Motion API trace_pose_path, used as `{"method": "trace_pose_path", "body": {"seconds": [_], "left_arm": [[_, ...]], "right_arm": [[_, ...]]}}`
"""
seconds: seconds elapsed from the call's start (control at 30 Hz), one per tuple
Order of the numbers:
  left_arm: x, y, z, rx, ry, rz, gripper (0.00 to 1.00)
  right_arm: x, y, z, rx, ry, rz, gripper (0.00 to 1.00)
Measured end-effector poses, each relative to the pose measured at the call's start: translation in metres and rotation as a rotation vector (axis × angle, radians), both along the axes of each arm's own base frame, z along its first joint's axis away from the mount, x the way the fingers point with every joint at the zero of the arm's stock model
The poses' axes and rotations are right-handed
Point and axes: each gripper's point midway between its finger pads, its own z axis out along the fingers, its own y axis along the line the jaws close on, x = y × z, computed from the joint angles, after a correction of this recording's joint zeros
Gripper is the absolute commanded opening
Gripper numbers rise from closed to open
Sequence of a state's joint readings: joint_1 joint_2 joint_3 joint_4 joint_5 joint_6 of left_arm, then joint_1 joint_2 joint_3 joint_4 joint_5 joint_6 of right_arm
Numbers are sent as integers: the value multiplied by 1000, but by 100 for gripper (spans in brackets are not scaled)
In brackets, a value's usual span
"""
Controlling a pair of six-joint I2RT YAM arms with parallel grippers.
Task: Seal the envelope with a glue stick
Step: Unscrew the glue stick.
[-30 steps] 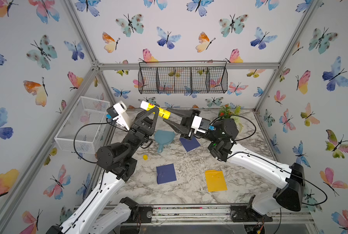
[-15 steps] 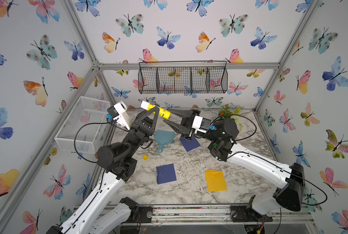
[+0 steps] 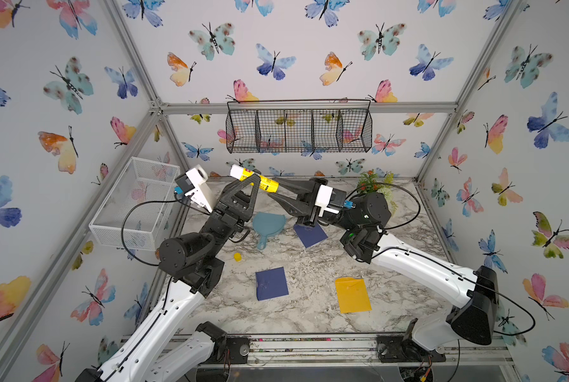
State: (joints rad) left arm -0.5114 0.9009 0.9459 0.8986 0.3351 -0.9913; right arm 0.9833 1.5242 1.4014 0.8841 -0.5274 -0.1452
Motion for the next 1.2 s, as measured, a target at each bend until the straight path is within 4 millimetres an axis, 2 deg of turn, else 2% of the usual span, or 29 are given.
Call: {"method": "trace_pose_path", "body": {"seconds": [0.13, 0.27, 0.43, 0.53, 0.67, 0.97, 1.0, 1.07, 1.2], "left_arm": [[-3, -4, -2, 39, -38, 12, 0], [-16, -13, -1, 119, -127, 7, 0], [-48, -24, 7, 225, -332, -15, 0], [-67, -26, 6, 275, -448, -21, 0], [-83, -29, 2, 324, -546, -23, 0], [-85, -32, -16, 360, -555, -29, 0], [-84, -33, -17, 362, -550, -32, 0], [-81, -34, -21, 364, -533, -37, 0], [-73, -36, -26, 363, -486, -37, 0]], "right_arm": [[-3, -5, -2, -10, 109, 68, 11], [-13, -13, -5, -29, 240, 178, 11], [-35, -26, 3, -63, 368, 356, 10], [-50, -31, 3, -106, 440, 465, 9], [-62, -36, -1, -158, 539, 568, 7], [-66, -42, -15, -224, 629, 548, 6], [-65, -43, -16, -223, 630, 534, 8], [-63, -44, -20, -218, 628, 507, 23], [-55, -43, -26, -201, 615, 450, 43]]}}
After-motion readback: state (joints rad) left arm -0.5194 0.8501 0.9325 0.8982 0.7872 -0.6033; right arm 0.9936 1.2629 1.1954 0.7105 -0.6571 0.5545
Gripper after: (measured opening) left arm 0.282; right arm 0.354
